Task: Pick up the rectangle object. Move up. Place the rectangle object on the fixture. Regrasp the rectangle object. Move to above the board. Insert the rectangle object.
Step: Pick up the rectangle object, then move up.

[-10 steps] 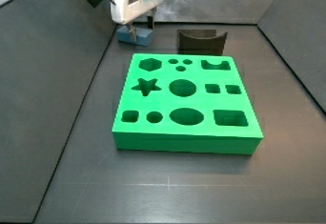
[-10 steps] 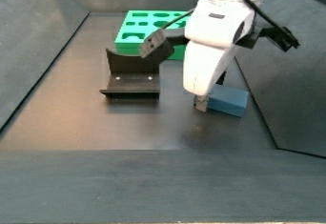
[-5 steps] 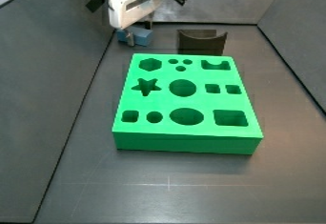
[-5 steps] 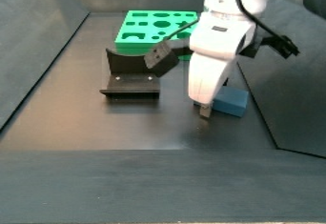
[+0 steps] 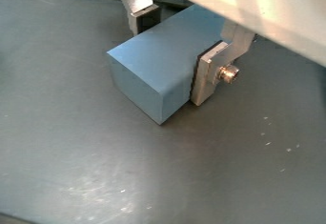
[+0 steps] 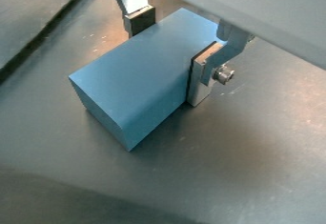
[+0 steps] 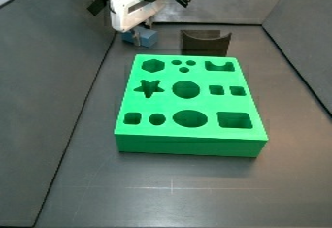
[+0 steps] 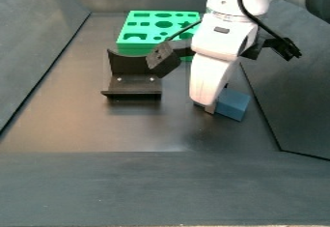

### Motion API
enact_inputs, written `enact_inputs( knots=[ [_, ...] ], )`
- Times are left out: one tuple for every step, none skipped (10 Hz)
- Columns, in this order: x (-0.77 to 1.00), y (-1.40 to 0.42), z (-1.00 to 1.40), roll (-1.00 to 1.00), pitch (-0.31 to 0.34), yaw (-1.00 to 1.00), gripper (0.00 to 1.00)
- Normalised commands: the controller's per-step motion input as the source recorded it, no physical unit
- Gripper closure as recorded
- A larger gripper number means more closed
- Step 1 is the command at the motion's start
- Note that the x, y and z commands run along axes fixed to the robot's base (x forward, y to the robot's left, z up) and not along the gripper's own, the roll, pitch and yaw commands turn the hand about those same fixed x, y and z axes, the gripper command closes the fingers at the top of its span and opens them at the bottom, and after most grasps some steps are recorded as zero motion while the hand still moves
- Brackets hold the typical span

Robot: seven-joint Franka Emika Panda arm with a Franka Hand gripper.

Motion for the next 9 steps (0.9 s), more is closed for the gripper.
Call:
enact_inputs(
  knots=[
    [0.0, 0.0, 0.0, 0.0, 0.0, 0.0, 1.0],
    [0.0, 0.0, 0.0, 0.0, 0.0, 0.0, 1.0],
    [0.0, 0.0, 0.0, 0.0, 0.0, 0.0, 1.0],
    [0.0, 0.0, 0.0, 0.0, 0.0, 0.0, 1.0],
    [0.0, 0.0, 0.0, 0.0, 0.0, 0.0, 1.0],
    [0.0, 0.0, 0.0, 0.0, 0.0, 0.0, 1.0],
    [0.0, 0.0, 0.0, 0.0, 0.0, 0.0, 1.0],
    [0.0, 0.0, 0.0, 0.0, 0.0, 0.0, 1.0],
    [0.0, 0.0, 0.83, 0.0, 0.0, 0.0, 1.0]
  ],
)
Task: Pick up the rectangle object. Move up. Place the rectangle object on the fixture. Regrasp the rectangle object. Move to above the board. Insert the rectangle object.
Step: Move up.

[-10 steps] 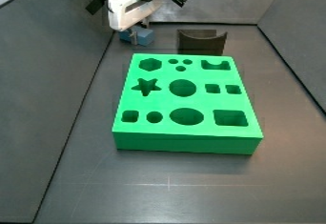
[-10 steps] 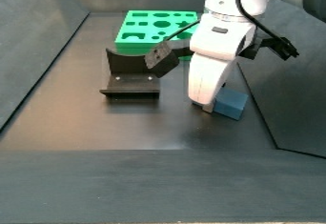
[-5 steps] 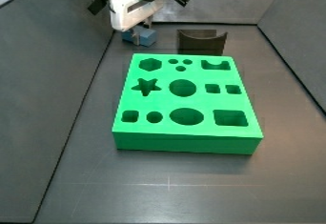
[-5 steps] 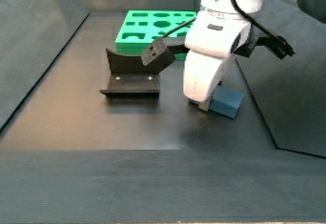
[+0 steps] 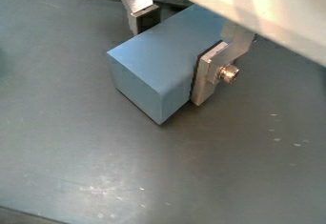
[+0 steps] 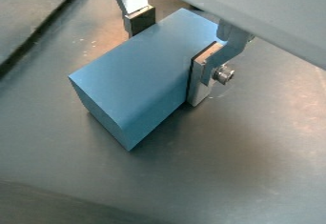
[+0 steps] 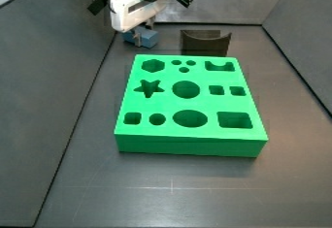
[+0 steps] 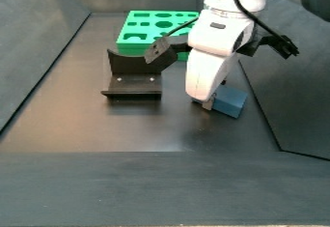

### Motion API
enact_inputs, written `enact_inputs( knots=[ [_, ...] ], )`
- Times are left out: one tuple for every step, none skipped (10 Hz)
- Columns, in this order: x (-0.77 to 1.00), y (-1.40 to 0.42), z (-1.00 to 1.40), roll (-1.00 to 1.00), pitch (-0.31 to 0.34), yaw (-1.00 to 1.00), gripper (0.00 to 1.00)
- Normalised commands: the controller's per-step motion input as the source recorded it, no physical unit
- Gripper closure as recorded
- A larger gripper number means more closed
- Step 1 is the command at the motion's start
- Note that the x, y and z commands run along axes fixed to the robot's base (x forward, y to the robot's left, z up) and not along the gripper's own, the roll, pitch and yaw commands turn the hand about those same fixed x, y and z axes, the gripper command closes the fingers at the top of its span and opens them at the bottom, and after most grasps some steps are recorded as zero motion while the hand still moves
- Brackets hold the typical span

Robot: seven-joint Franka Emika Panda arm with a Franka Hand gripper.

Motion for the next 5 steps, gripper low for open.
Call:
enact_inputs(
  knots=[
    [0.01, -0.06, 0.81, -0.01, 0.007, 0.01, 1.0],
    [-0.01, -0.06, 0.76, -0.01, 0.016, 0.02, 1.0],
    [-0.01, -0.03, 0.56, 0.0, 0.032, 0.02, 1.0],
    [-0.01, -0.02, 0.47, 0.0, 0.04, 0.02, 1.0],
    [-0.01, -0.01, 0.32, 0.01, 0.045, 0.01, 1.0]
  ],
)
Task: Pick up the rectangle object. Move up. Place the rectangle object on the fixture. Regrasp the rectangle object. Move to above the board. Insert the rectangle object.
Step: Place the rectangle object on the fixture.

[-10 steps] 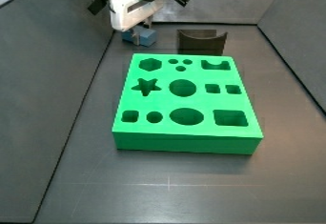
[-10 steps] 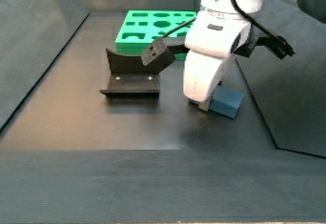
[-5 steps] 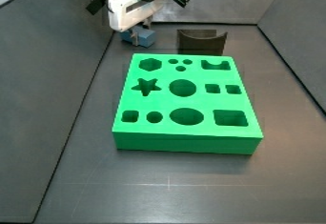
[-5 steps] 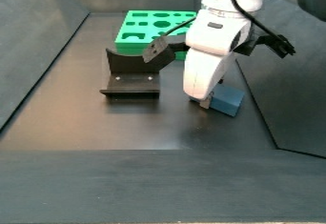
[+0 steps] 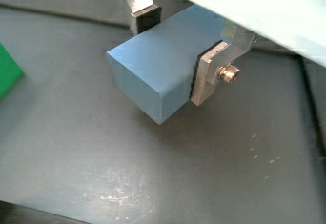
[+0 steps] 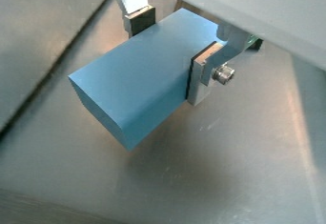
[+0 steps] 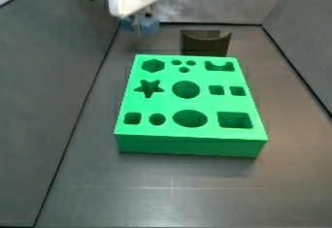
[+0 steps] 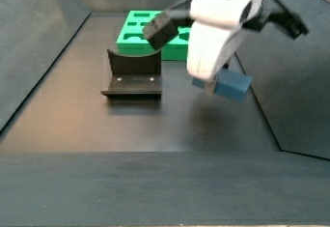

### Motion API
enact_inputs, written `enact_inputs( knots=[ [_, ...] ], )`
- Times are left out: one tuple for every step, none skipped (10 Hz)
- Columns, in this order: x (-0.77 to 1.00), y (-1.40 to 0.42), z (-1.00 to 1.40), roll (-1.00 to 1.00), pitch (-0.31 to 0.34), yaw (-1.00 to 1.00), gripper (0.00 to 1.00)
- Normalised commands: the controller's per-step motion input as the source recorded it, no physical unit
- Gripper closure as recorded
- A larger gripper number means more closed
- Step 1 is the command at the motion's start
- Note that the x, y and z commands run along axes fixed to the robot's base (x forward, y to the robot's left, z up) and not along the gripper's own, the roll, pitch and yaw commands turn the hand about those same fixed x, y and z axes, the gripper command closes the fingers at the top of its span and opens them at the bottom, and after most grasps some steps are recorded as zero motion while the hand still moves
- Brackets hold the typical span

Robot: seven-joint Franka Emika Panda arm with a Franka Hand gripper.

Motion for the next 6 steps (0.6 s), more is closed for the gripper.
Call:
enact_inputs(
  knots=[
    [0.0, 0.0, 1.0, 0.0, 0.0, 0.0, 1.0],
    [0.0, 0.0, 1.0, 0.01, 0.0, 0.0, 1.0],
    [-0.01, 0.0, 1.0, 0.01, 0.013, -0.01, 1.0],
    [-0.01, 0.0, 1.0, 0.01, 0.028, -0.01, 1.0],
    [-0.01, 0.0, 1.0, 0.02, 0.034, -0.01, 1.0],
    [-0.02, 0.01, 1.0, 0.02, 0.04, -0.02, 1.0]
  ],
)
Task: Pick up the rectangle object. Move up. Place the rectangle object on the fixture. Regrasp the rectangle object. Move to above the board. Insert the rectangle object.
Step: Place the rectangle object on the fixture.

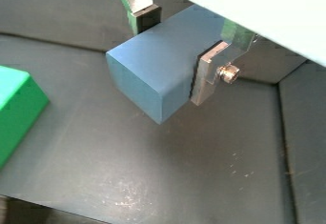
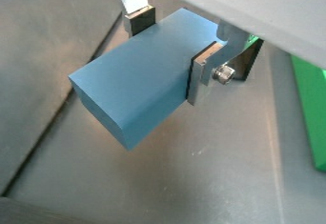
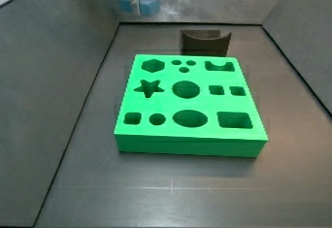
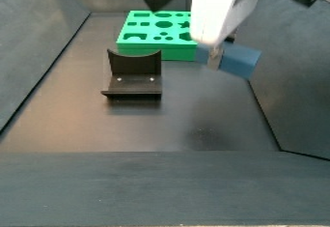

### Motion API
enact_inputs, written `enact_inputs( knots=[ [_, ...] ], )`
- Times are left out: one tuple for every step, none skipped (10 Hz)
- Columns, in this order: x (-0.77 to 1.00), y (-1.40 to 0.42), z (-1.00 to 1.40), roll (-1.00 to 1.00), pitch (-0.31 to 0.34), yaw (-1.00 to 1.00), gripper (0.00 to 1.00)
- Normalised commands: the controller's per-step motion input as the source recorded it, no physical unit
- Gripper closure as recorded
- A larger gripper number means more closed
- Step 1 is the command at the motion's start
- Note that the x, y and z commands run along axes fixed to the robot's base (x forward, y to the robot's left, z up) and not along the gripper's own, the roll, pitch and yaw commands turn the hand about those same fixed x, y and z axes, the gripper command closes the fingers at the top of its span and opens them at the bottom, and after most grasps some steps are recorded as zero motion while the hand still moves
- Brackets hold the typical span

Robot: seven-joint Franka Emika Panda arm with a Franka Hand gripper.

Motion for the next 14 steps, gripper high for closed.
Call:
enact_inputs(
  knots=[
    [-0.02, 0.01, 1.0, 0.03, 0.043, -0.02, 1.0],
    [-0.02, 0.01, 0.97, 0.03, 0.047, -0.02, 1.0],
    [-0.02, 0.01, 0.86, 0.04, 0.053, -0.02, 1.0],
    [-0.01, 0.01, 0.65, 0.04, 0.062, -0.02, 1.0],
    [-0.01, 0.01, 0.49, 0.04, 0.072, -0.02, 1.0],
    [0.0, 0.01, 0.27, 0.04, 0.086, -0.02, 1.0],
    [1.0, -0.22, 0.08, 0.06, 0.063, -1.0, 1.0],
    [1.0, -0.21, 0.02, 0.06, 0.069, -1.0, 1.0],
    [1.0, -0.19, 0.02, 0.06, 0.073, -1.0, 1.0],
    [1.0, -0.16, 0.02, 0.07, 0.087, -1.0, 1.0],
    [1.0, -0.14, 0.02, 0.07, 0.095, -1.0, 1.0],
    [1.0, -0.12, 0.02, 0.08, 0.114, -1.0, 1.0],
    [1.0, -0.1, 0.02, 0.09, 0.135, -1.0, 1.0],
    [1.0, -0.09, 0.02, 0.1, 0.157, -1.0, 1.0]
  ],
)
